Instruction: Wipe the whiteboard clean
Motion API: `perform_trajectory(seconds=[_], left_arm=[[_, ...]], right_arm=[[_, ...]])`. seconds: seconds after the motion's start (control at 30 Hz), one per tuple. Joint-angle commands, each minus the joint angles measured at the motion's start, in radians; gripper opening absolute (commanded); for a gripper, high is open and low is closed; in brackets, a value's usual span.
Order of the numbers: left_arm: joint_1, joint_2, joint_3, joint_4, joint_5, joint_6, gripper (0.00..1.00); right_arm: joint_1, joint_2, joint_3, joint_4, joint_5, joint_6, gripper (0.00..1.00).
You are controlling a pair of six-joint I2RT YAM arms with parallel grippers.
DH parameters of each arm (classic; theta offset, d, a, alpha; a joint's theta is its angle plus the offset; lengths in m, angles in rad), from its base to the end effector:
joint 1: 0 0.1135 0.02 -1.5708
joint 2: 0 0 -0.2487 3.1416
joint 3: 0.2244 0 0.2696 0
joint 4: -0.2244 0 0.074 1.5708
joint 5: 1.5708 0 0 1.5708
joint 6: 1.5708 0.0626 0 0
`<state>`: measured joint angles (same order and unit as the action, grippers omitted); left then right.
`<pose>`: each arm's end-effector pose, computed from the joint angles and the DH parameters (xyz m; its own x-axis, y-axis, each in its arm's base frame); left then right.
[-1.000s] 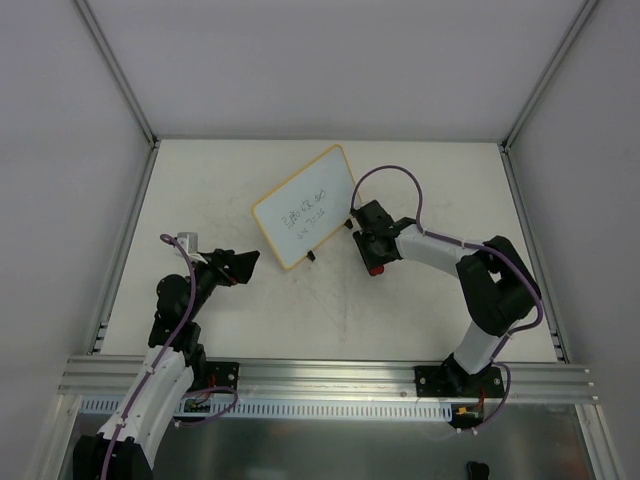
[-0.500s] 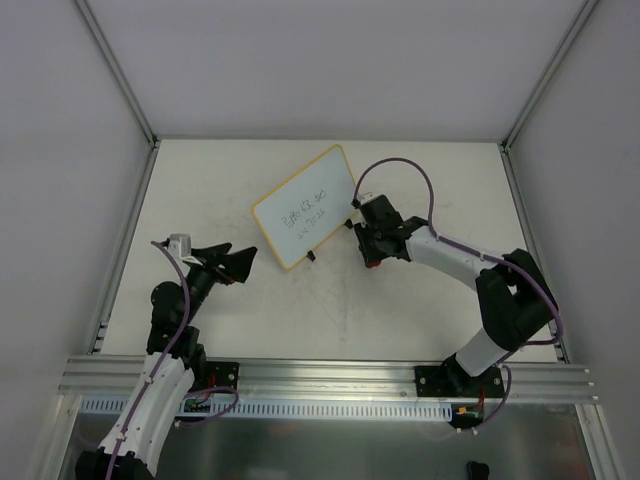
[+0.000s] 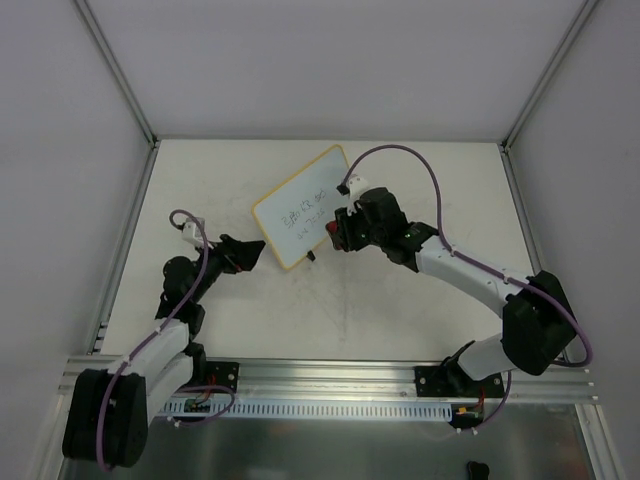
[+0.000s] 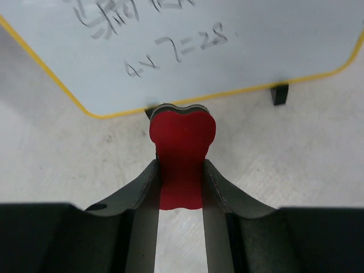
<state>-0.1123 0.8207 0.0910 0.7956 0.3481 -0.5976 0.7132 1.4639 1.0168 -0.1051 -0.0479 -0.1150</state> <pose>0.2152 -0.0458 0.1737 -0.1955 -0.5102 -0.8375 0.4035 0.7365 -0.5429 0.2799 0.2461 0.2296 -0.3156 -0.4245 -0.8486 -0.7253 0.6846 -0.0727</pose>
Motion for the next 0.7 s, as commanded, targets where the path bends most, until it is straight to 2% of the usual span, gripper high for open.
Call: perform_trajectory(seconds=[0.0, 0.13, 0.17, 0.27, 0.33, 0.57, 0.63, 0.67], left_arm=[[-0.006, 0.112, 0.098, 0.237, 0.090, -0.014, 0.95], [0.005, 0.213, 0.160, 0.330, 0.192, 0.001, 0.93], [0.014, 0.253, 0.191, 0.338, 0.254, -0.011, 0.93], [0.037, 0.317, 0.223, 0.410, 0.323, -0.056, 0.86], [0.040, 0.336, 0.239, 0.406, 0.328, -0.059, 0.81], [0.059, 0.400, 0.269, 0.405, 0.353, -0.053, 0.79], [0.065, 0.419, 0.277, 0.422, 0.367, -0.062, 0.77], [0.066, 0.431, 0.277, 0.424, 0.364, -0.061, 0.72]], right_arm=[[0.029, -0.076, -0.009, 0.235, -0.043, 0.014, 0.00], [0.037, -0.060, -0.026, 0.334, -0.040, 0.003, 0.00], [0.037, -0.048, -0.015, 0.334, -0.041, -0.002, 0.00], [0.045, -0.002, 0.028, 0.328, -0.029, -0.021, 0.00], [0.046, 0.030, 0.049, 0.324, -0.035, -0.023, 0.00], [0.075, 0.072, 0.078, 0.393, -0.029, -0.048, 0.00], [0.087, 0.090, 0.078, 0.426, -0.018, -0.058, 0.00], [0.092, 0.096, 0.078, 0.436, -0.009, -0.063, 0.00]])
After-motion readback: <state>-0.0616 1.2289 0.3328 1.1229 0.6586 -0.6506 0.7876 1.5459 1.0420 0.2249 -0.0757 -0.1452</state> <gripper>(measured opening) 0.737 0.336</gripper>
